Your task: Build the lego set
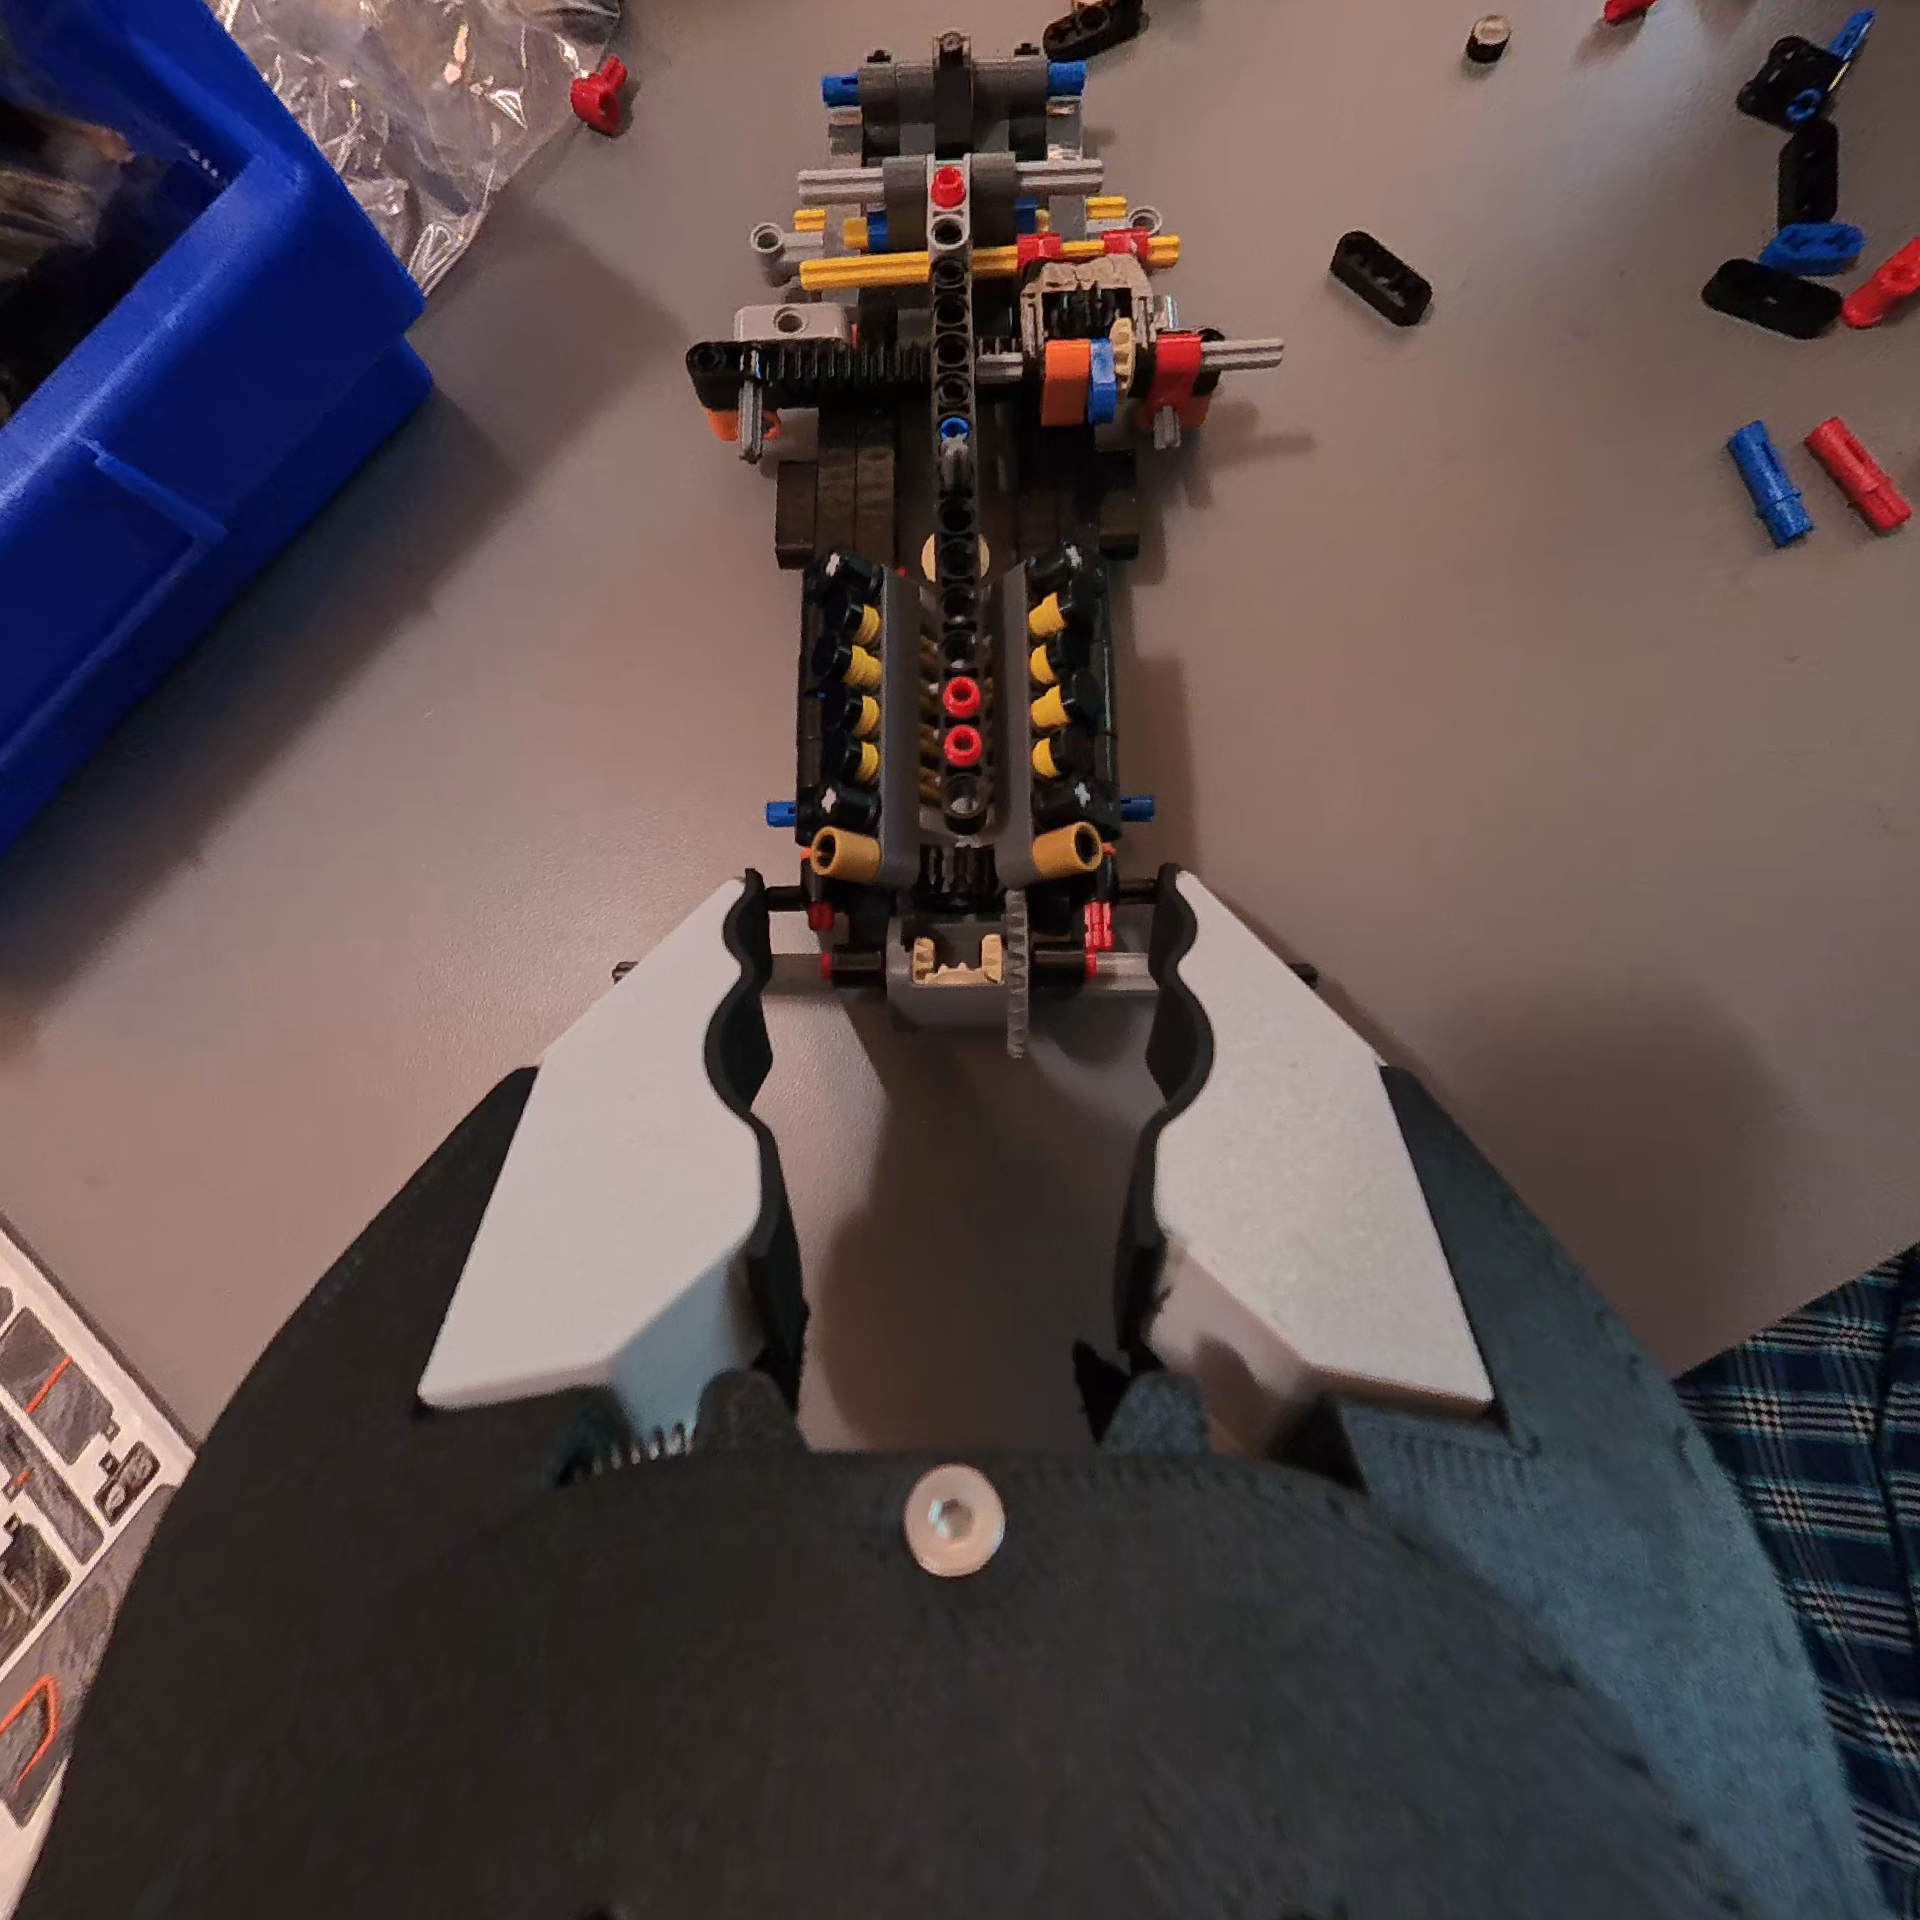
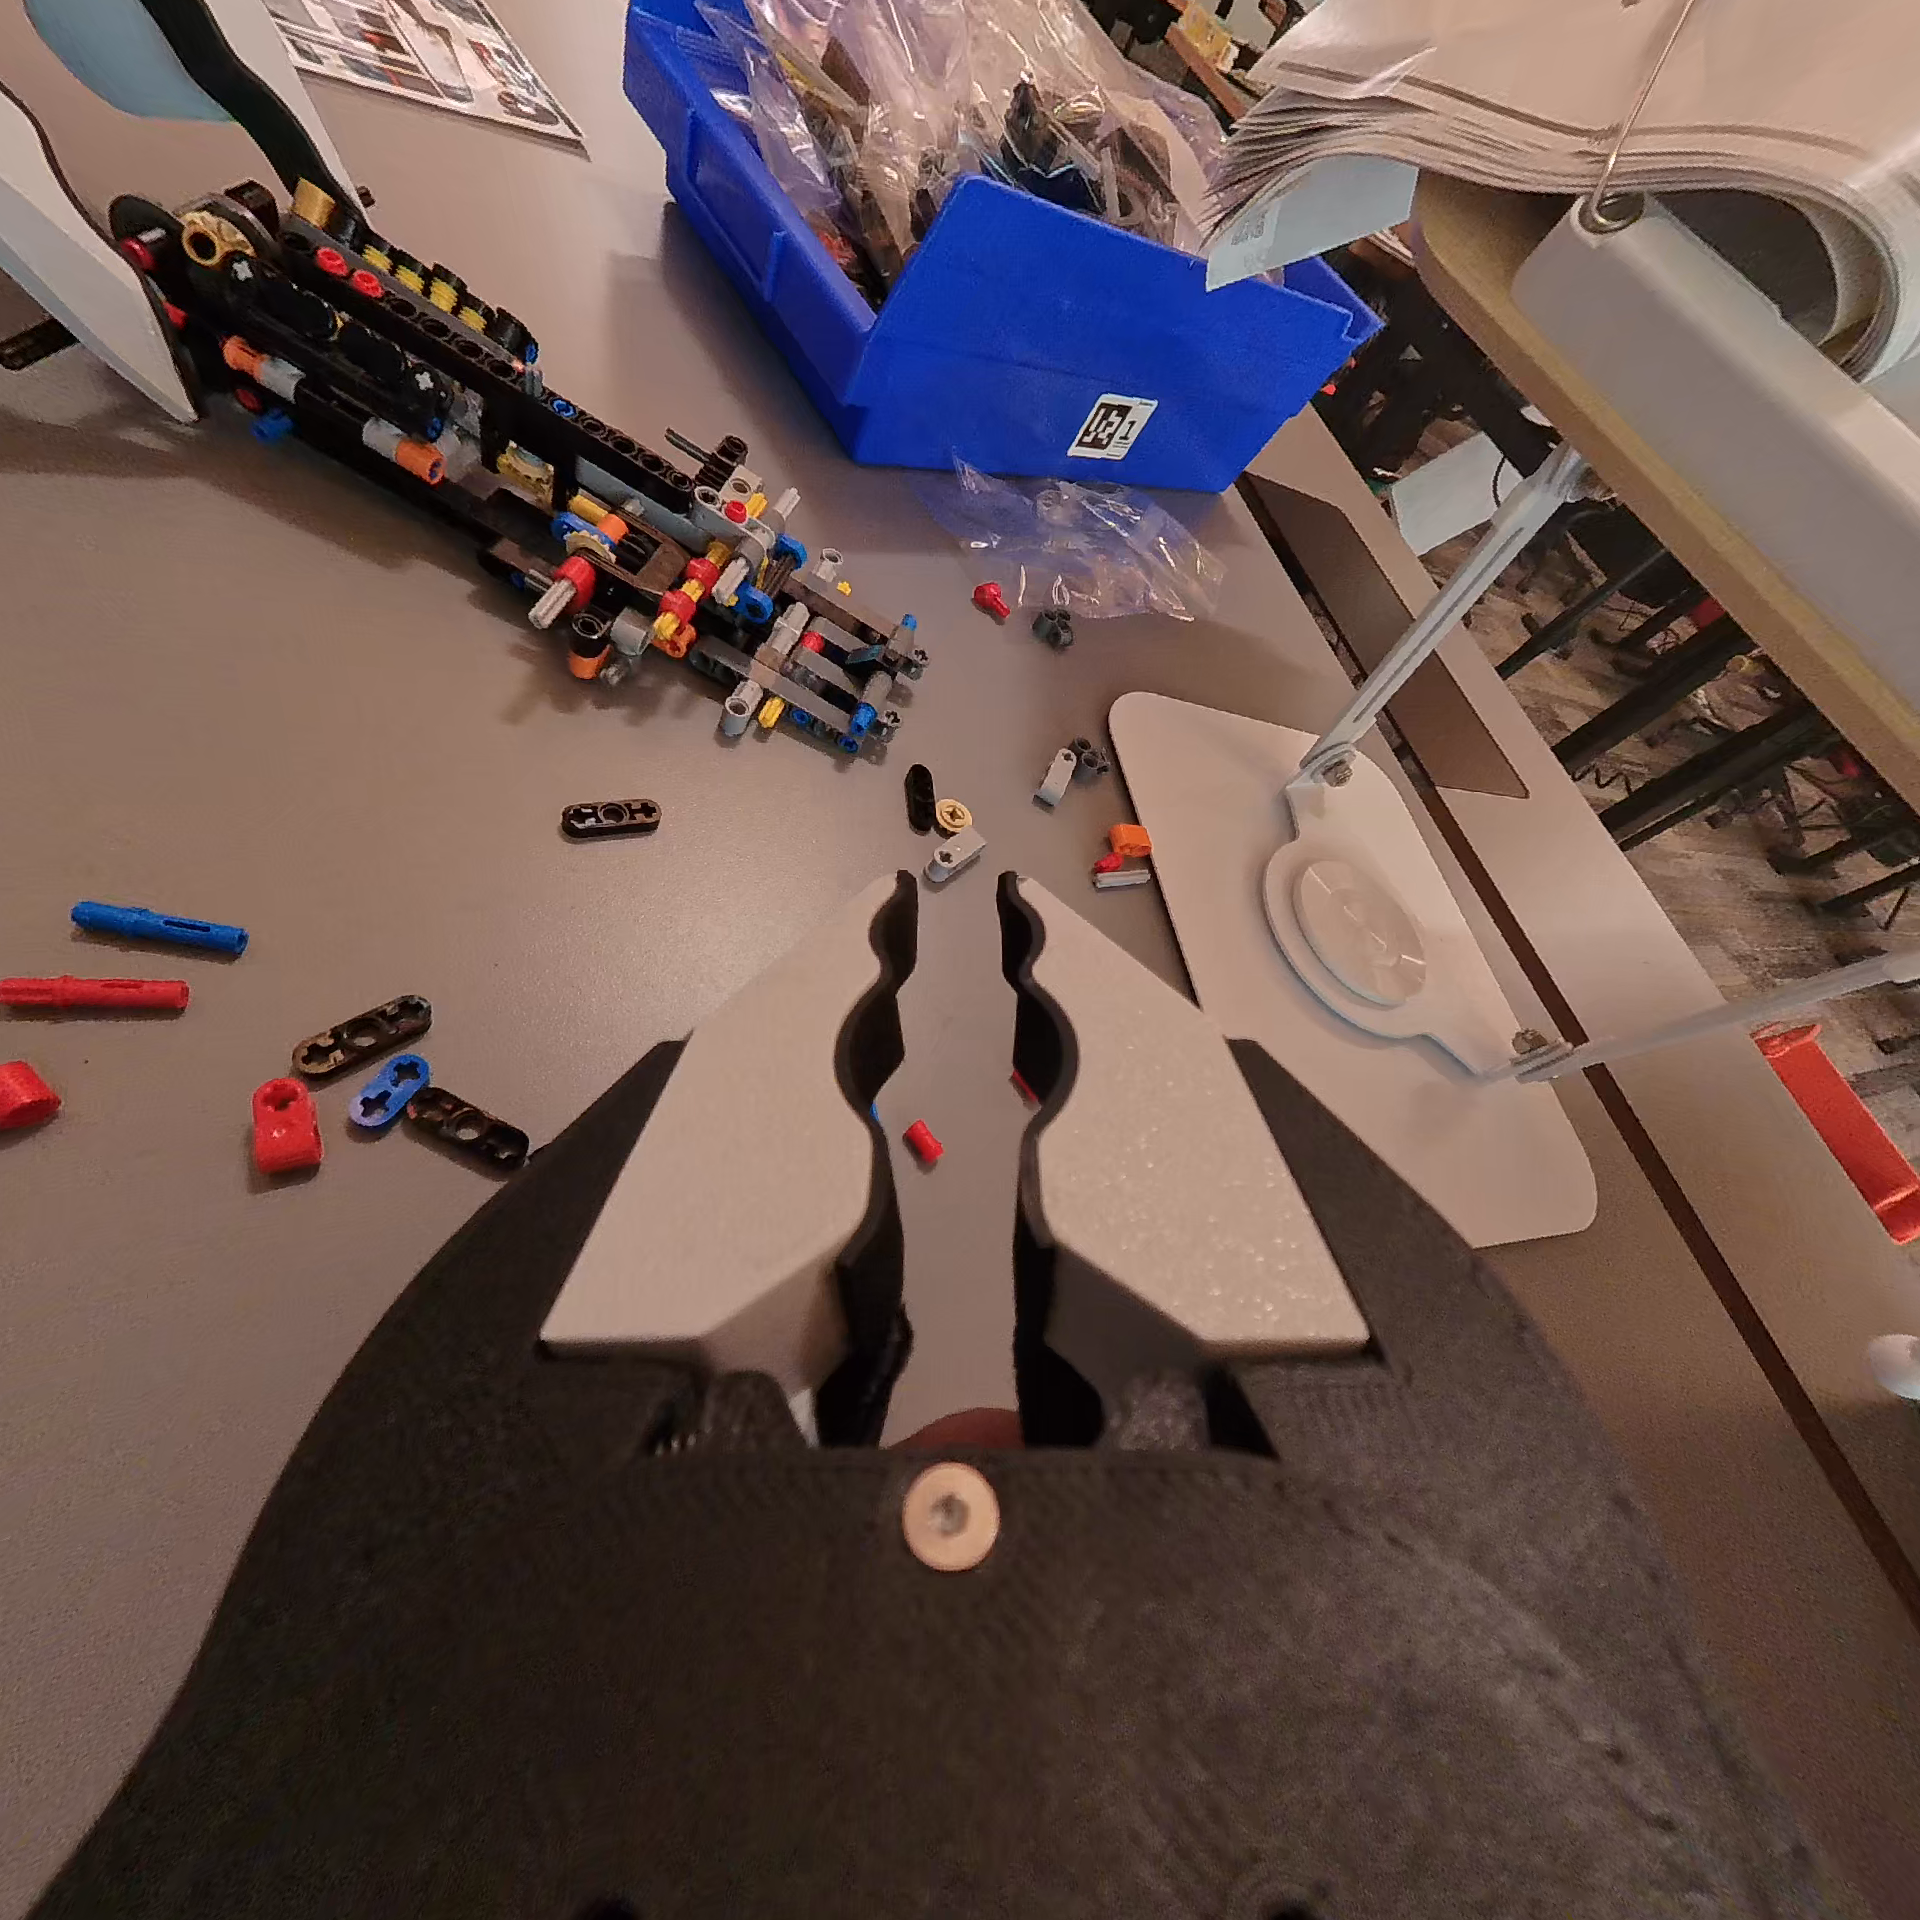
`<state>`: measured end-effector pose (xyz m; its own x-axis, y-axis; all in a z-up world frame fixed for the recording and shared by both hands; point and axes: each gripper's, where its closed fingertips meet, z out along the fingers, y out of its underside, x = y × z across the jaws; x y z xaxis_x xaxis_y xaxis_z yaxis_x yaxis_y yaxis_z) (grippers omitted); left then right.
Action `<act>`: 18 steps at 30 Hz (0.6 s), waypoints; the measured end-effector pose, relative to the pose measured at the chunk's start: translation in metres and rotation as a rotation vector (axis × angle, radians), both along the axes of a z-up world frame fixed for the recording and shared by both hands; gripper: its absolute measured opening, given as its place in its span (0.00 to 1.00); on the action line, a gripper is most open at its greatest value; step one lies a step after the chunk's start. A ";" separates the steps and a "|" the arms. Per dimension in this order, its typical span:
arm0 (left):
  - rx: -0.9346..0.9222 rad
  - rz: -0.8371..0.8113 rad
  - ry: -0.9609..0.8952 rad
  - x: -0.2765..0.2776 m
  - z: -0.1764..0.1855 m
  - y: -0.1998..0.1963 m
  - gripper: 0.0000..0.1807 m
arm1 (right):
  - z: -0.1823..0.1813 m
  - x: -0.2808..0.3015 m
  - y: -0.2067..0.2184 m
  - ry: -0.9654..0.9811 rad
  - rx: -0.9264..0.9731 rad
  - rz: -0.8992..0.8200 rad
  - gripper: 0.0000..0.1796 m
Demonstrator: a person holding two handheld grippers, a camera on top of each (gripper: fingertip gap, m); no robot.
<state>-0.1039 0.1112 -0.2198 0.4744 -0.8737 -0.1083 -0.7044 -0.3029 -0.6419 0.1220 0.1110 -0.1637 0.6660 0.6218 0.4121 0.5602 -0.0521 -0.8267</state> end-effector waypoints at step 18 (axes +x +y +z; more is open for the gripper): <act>0.004 0.235 -0.041 -0.021 0.009 0.001 0.40 | -0.001 -0.006 -0.002 -0.007 0.003 0.014 0.07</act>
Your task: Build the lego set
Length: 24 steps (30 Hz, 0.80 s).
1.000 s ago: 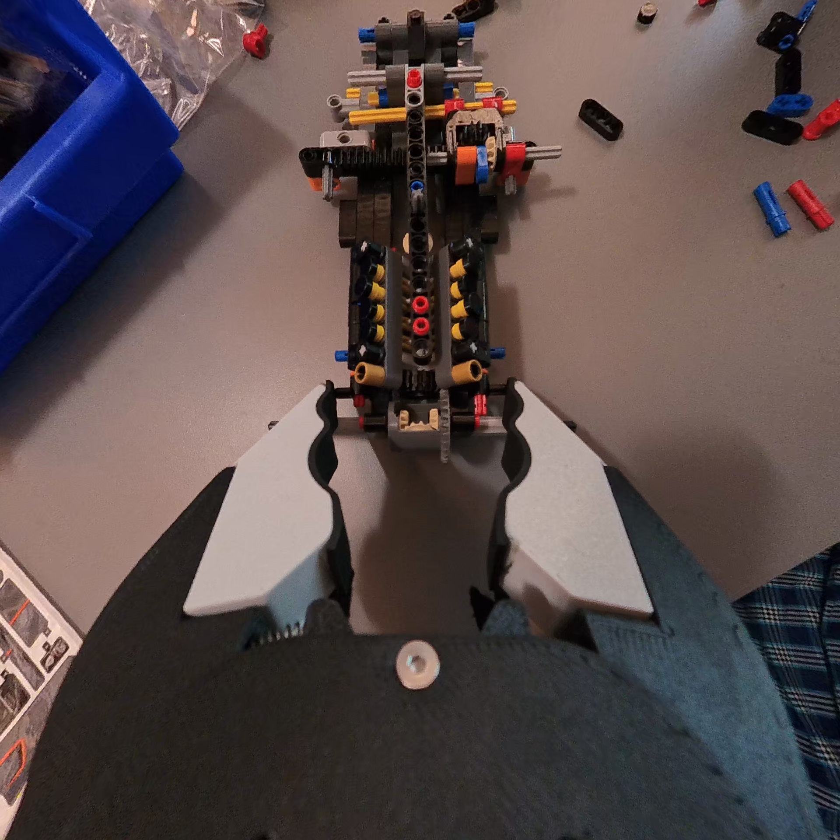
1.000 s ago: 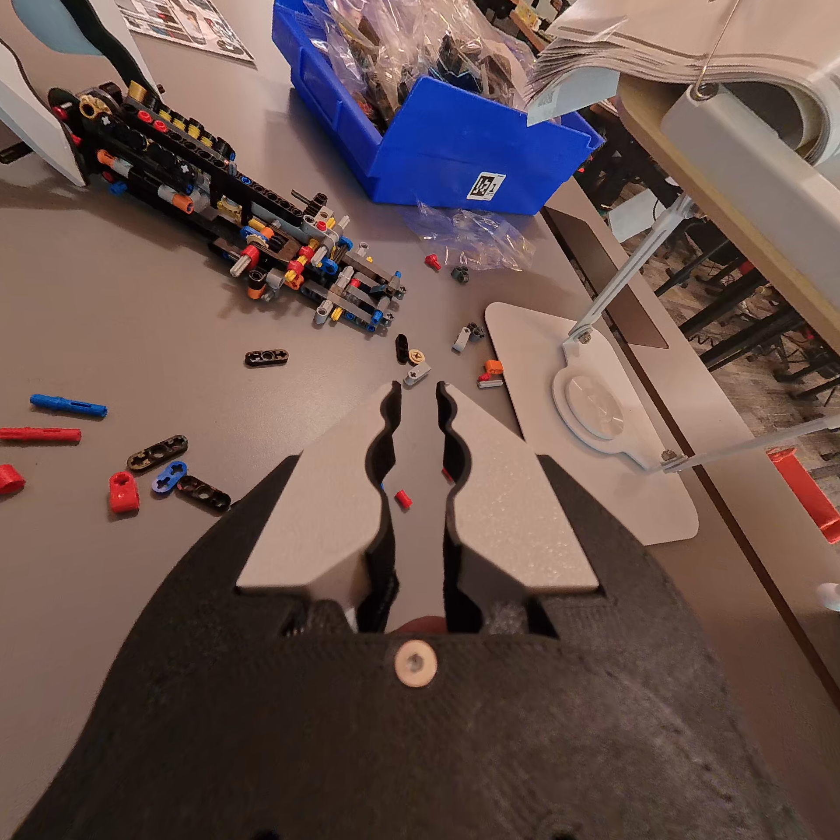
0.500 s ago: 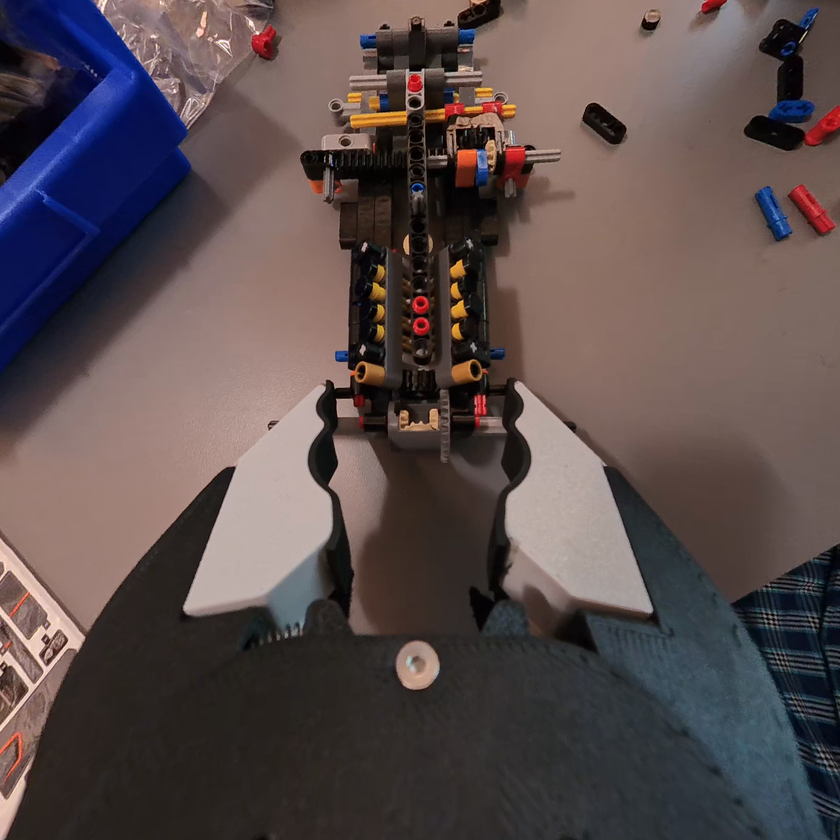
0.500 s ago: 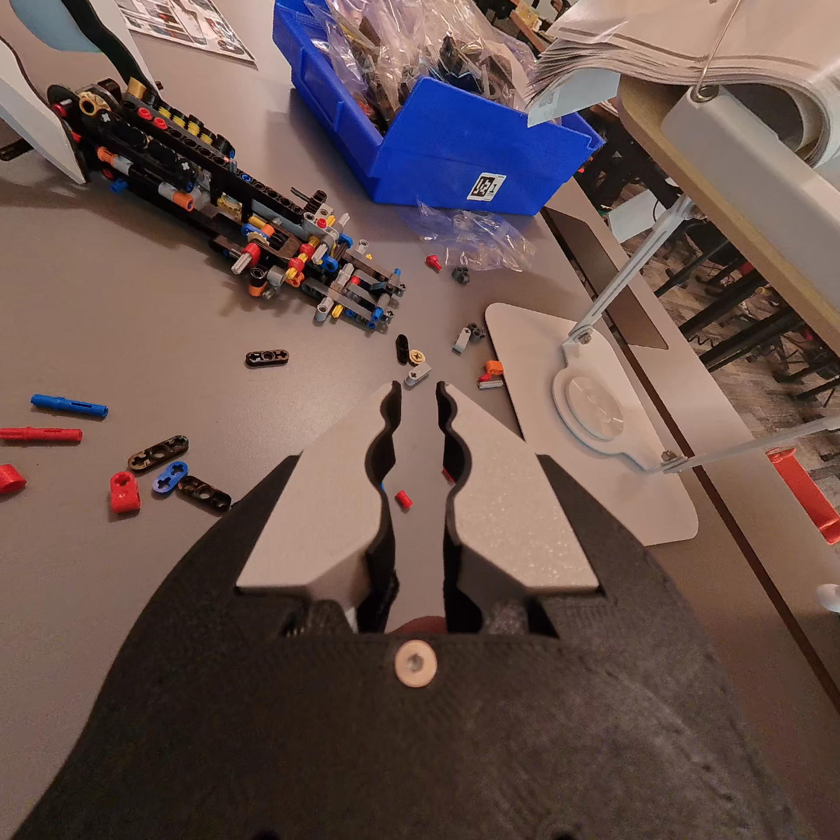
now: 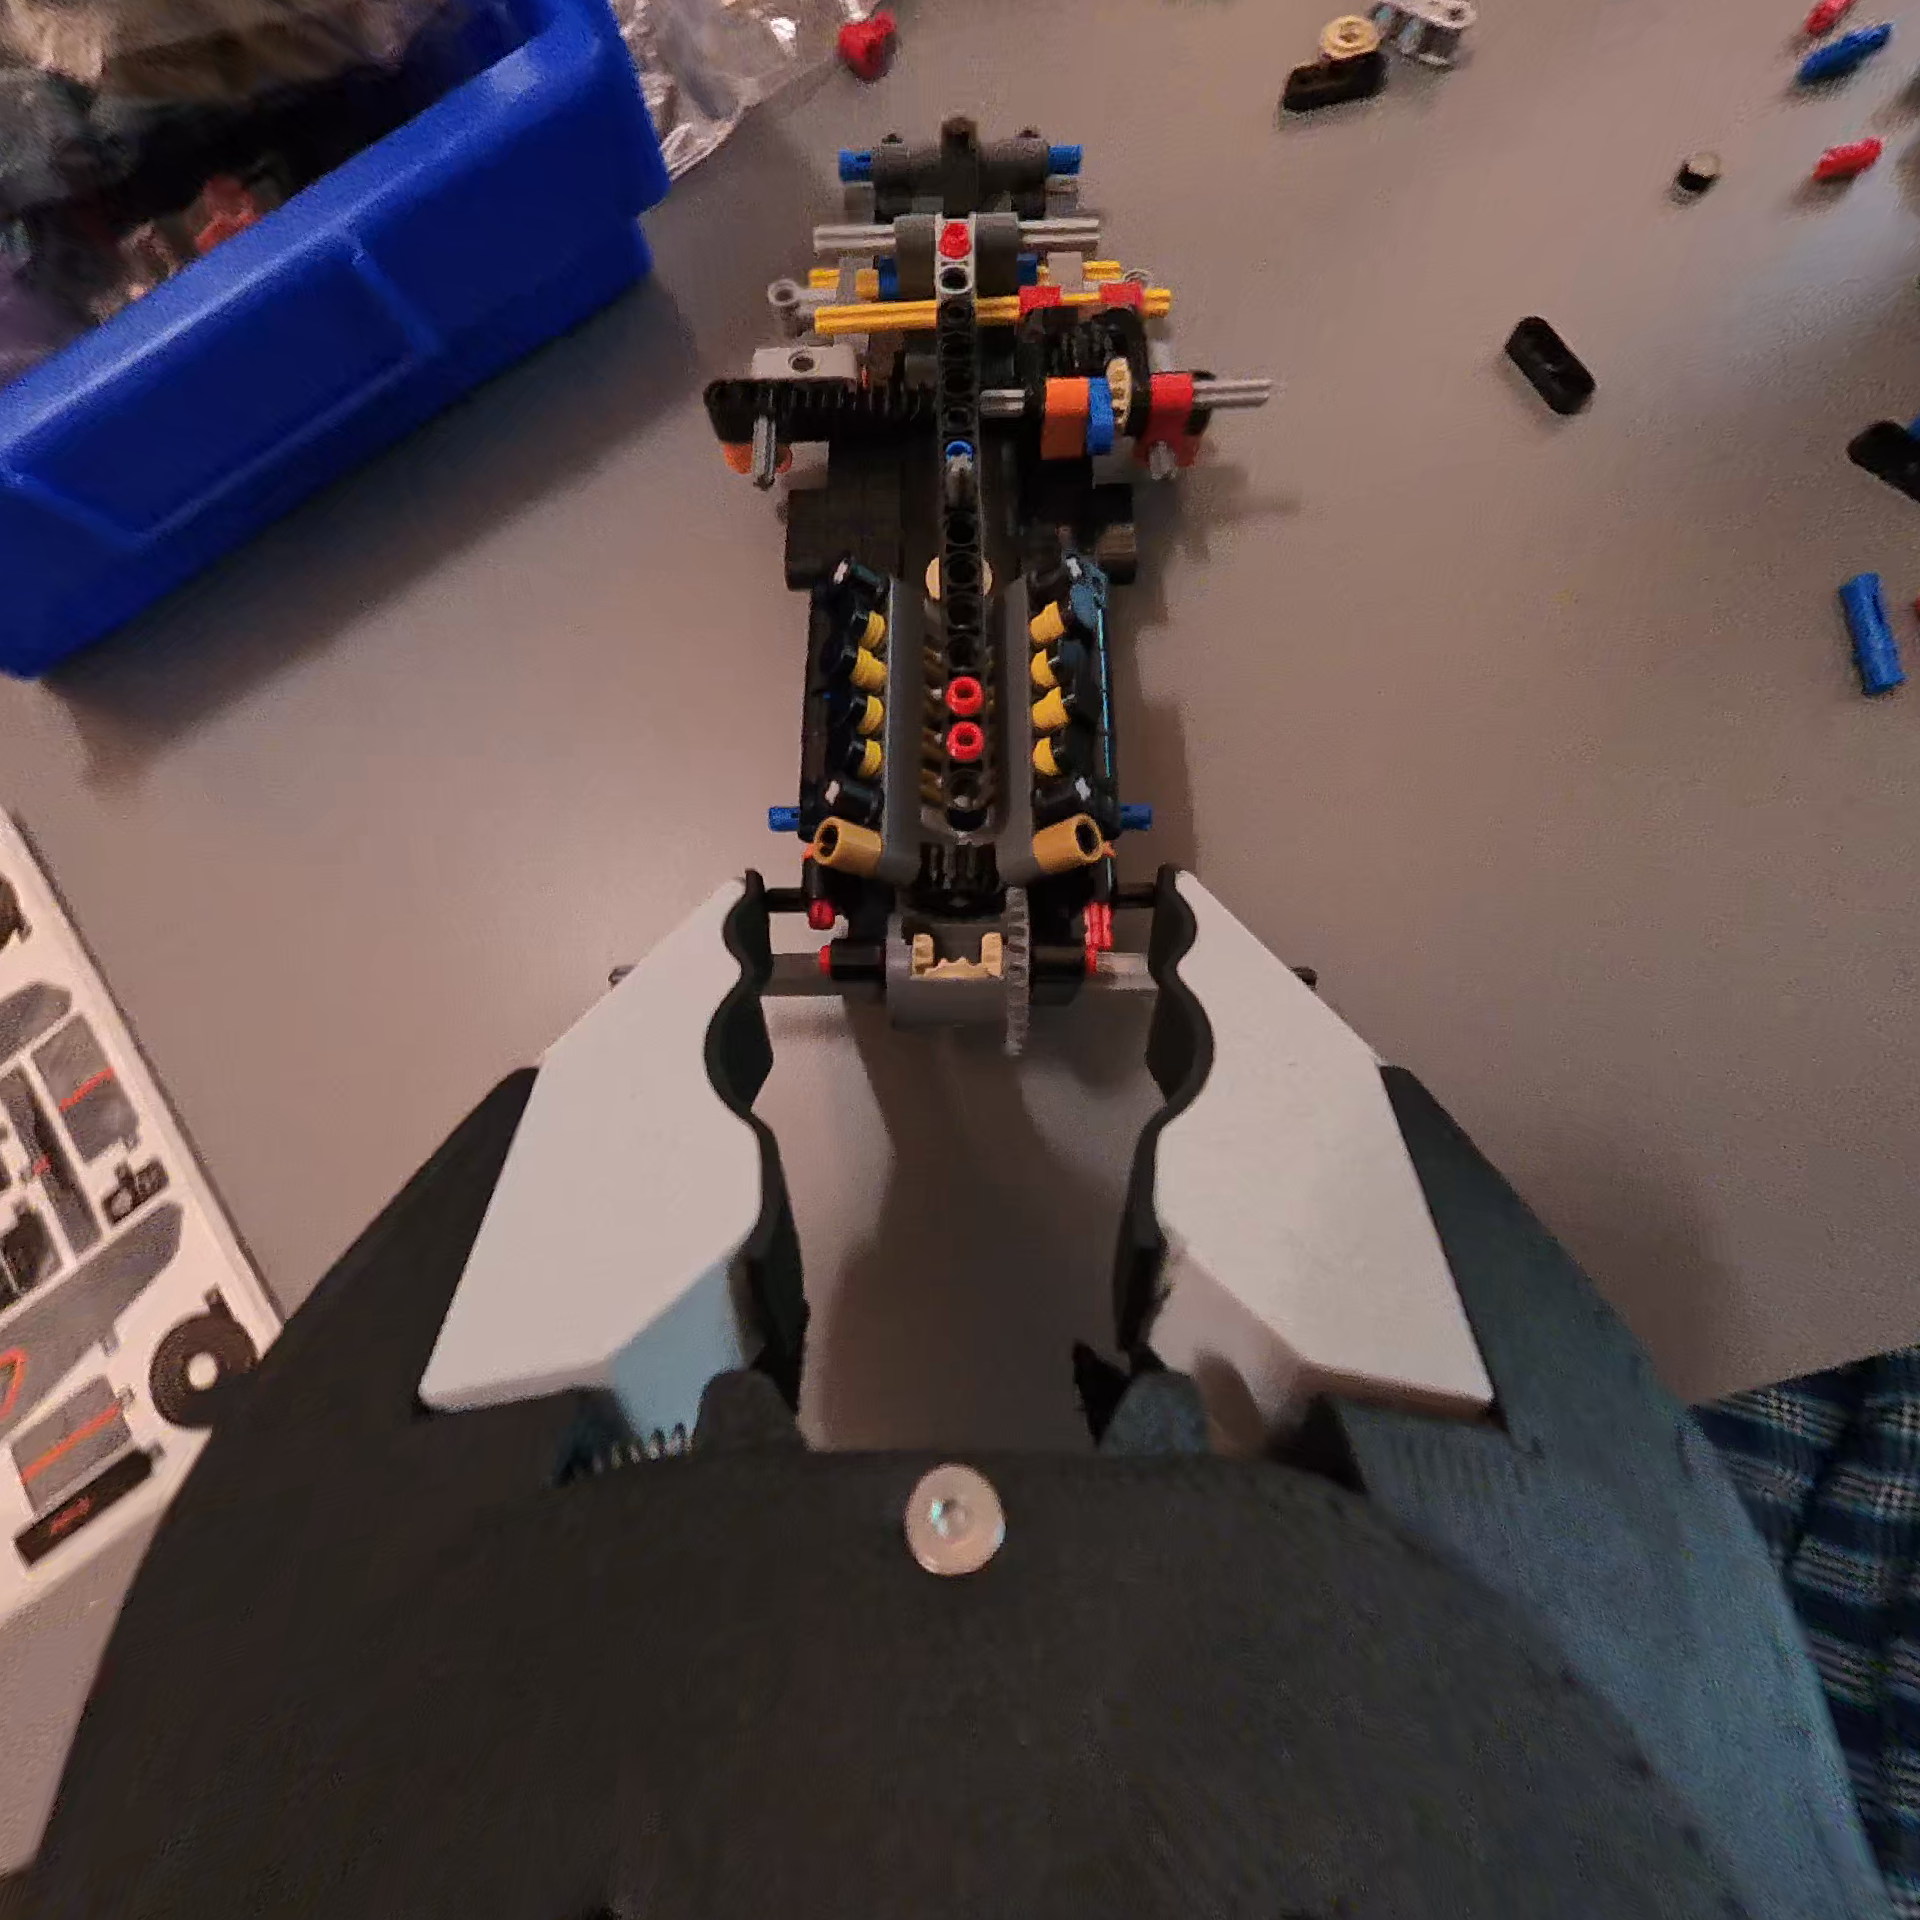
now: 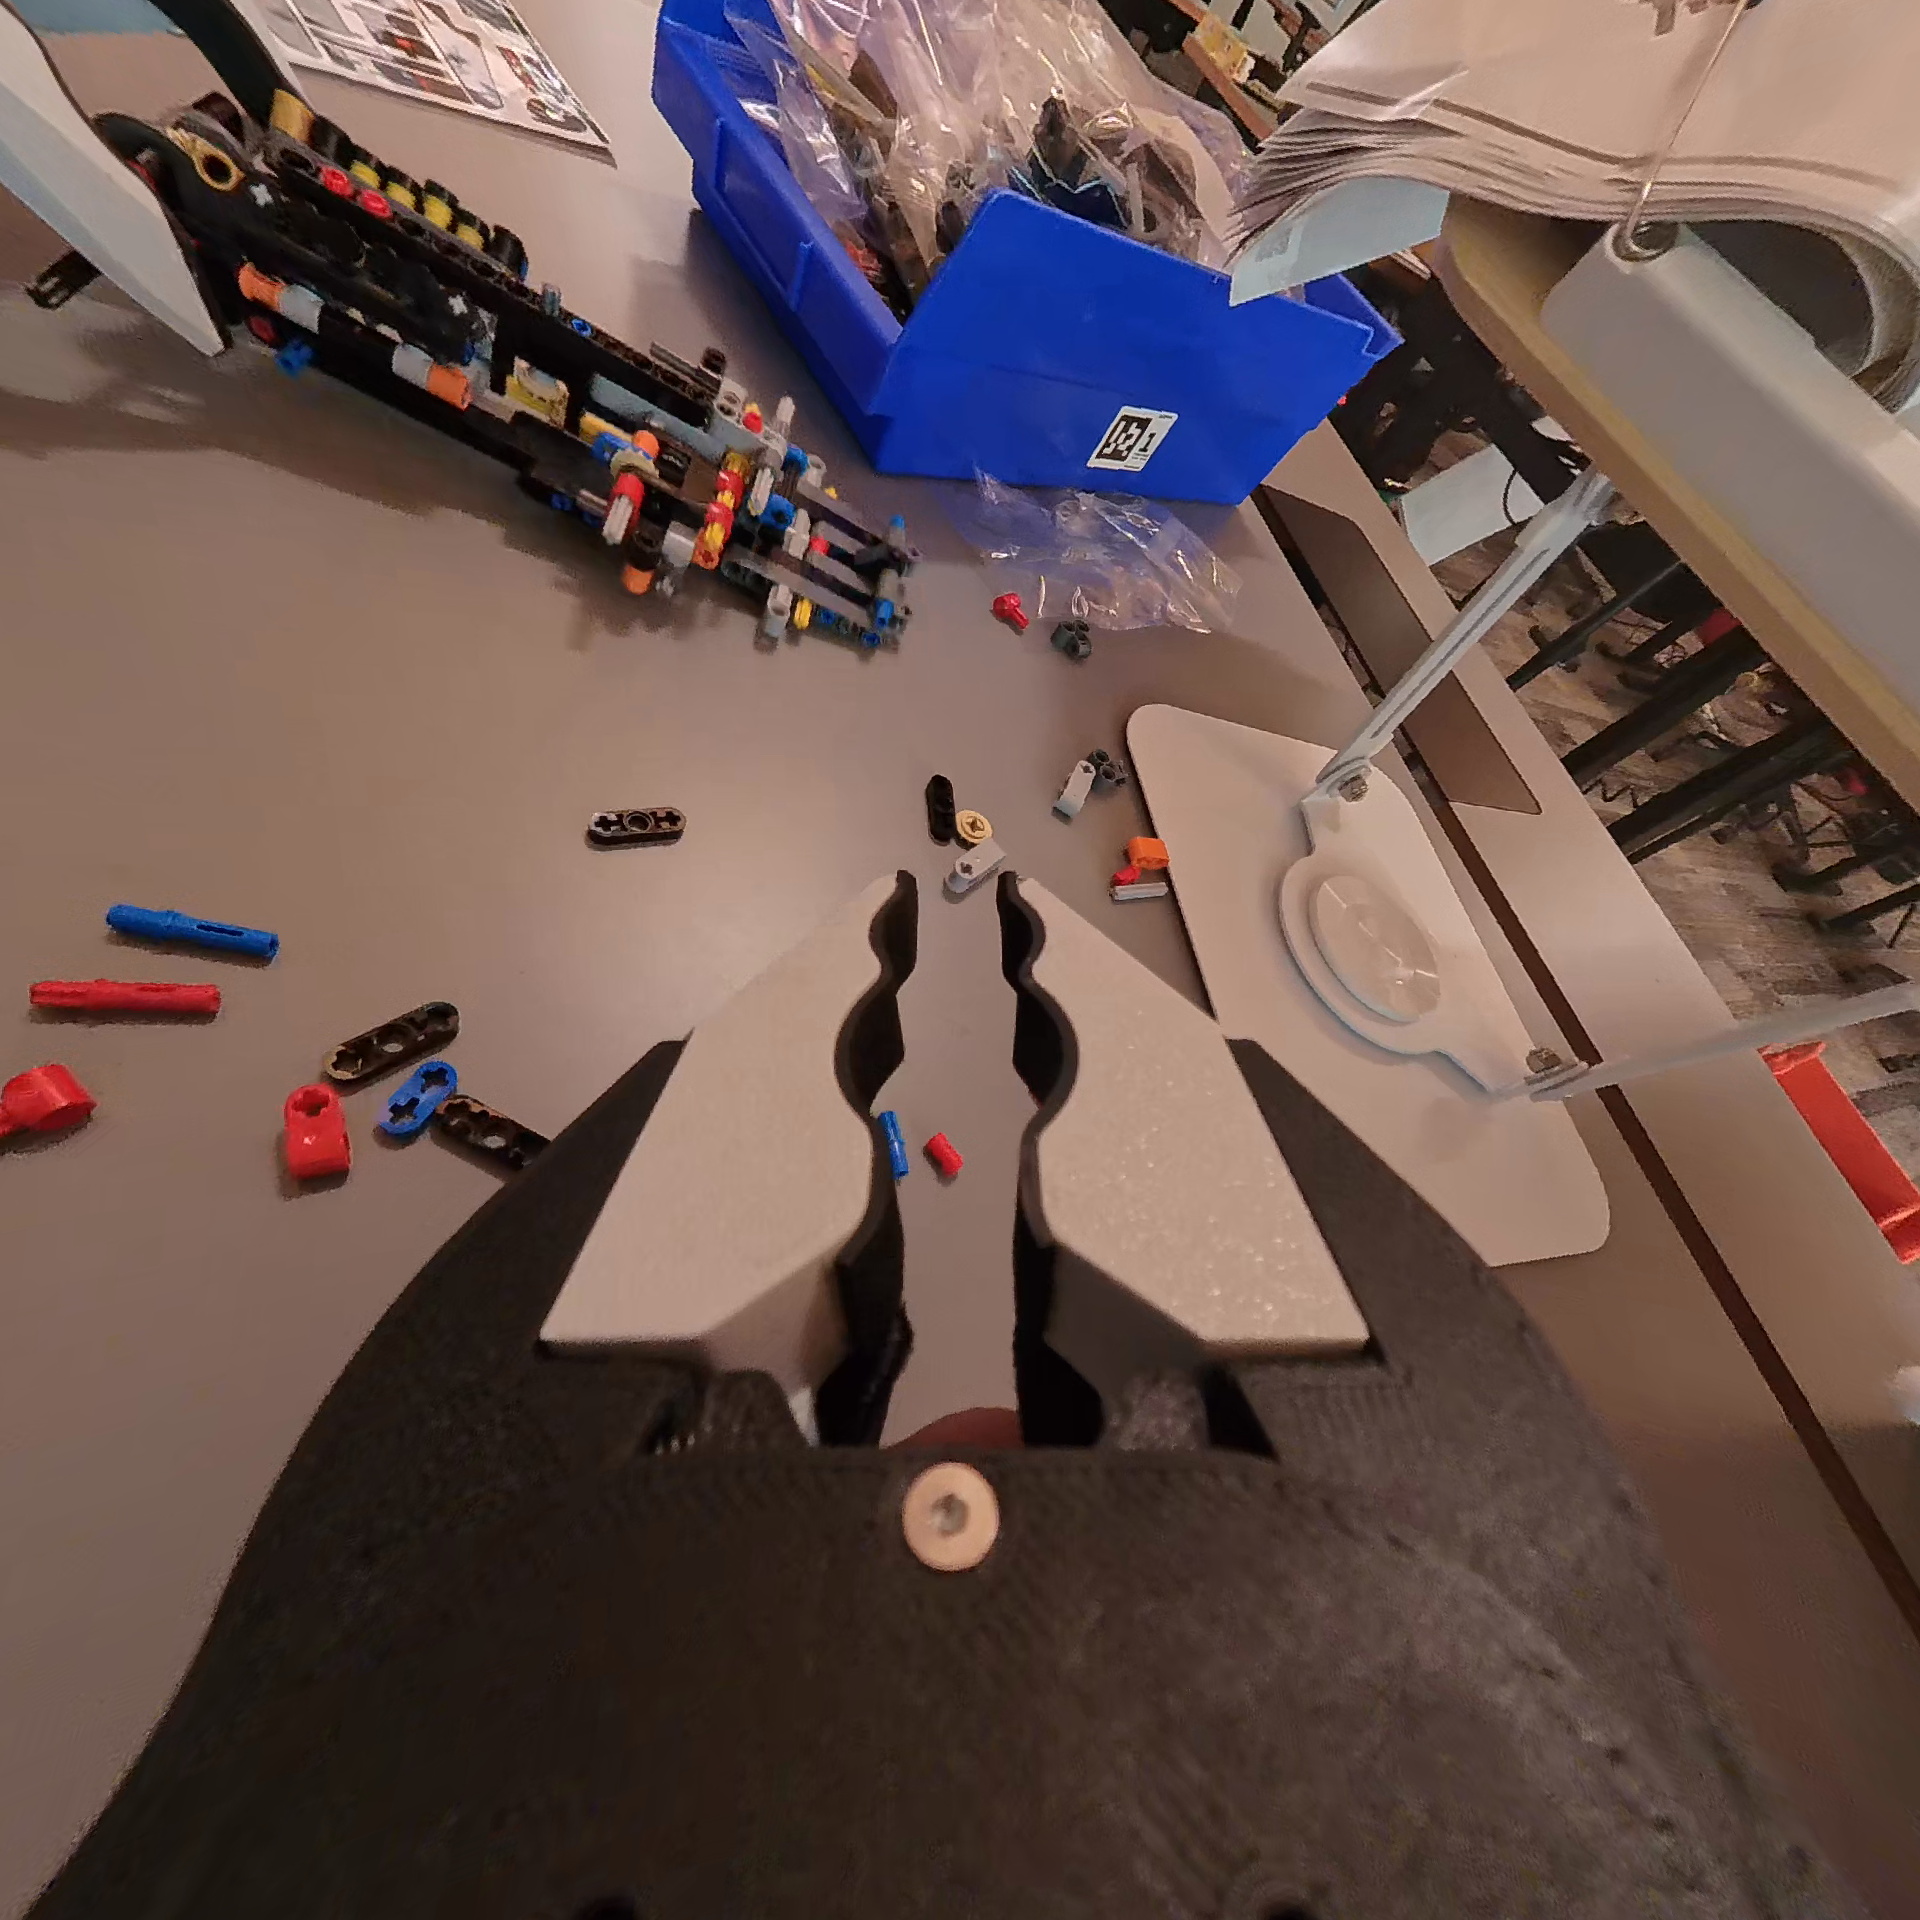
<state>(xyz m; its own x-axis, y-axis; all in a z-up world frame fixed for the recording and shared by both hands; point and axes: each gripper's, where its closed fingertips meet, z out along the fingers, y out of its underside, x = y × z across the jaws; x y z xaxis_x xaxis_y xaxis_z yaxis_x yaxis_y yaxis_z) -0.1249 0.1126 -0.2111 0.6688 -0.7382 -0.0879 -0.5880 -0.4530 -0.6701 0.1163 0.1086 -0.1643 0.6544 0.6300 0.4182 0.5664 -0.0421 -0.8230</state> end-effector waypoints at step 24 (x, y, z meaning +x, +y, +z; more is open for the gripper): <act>-0.095 -0.036 -0.171 0.016 -0.012 -0.037 0.44 | -0.007 0.001 0.001 -0.013 -0.020 0.000 0.07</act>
